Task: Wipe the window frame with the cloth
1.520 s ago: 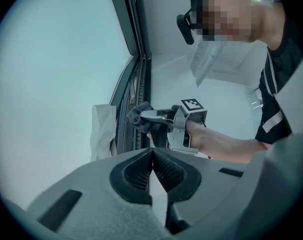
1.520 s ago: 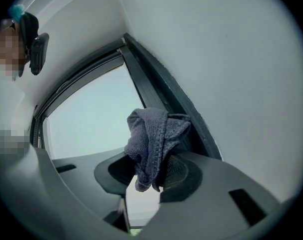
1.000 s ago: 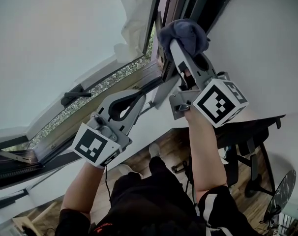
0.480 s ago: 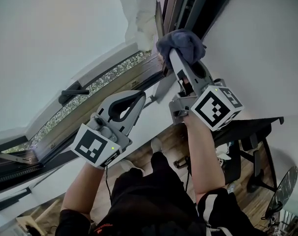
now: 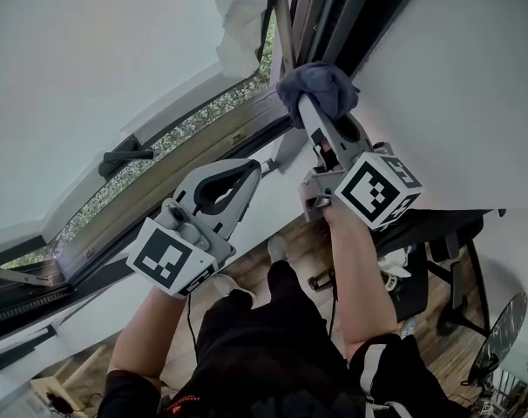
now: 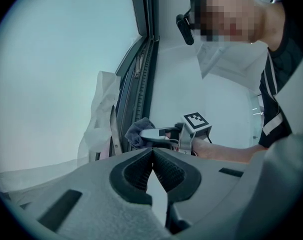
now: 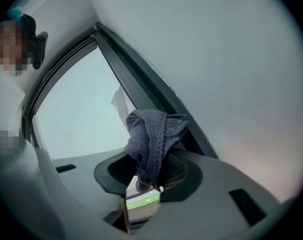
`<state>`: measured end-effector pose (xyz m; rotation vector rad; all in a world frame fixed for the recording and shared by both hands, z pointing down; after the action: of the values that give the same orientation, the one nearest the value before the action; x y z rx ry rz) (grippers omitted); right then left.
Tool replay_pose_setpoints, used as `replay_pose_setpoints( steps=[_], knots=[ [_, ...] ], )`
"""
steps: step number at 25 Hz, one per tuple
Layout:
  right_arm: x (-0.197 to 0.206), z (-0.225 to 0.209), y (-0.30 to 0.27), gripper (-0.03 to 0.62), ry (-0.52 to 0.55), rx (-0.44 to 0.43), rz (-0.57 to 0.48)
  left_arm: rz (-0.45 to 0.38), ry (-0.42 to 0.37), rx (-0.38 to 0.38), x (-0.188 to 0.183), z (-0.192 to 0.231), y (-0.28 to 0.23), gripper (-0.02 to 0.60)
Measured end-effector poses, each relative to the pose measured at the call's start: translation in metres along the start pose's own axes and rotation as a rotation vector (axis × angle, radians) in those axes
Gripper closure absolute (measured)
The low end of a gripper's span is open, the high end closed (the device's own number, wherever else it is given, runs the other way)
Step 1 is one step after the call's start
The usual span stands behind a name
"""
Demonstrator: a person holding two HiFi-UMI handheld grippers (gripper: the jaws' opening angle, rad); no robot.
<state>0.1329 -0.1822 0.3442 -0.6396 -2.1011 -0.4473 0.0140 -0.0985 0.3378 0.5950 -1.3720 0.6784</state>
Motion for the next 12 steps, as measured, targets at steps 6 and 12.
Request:
replay_pose_setpoints(
  steps=[6, 12],
  knots=[
    [0.021, -0.015, 0.000, 0.480, -0.027, 0.018, 0.023, 0.060, 0.014, -0.014, 0.022, 0.005, 0.000, 0.561],
    [0.045, -0.031, 0.003, 0.480, -0.055, 0.039, 0.046, 0.082, 0.034, -0.016, 0.038, 0.004, 0.000, 0.561]
  ],
)
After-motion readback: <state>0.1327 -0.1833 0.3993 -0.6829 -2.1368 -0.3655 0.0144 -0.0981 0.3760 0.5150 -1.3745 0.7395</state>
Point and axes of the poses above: the fingertips, and each gripper's own axes: y backward along the fingers, z to its left, x out of its underside, the point moved 2 cm from there along y, backward along the fingers, and after that the axes turned 11 degrees about -x, right-handed, at the moved point
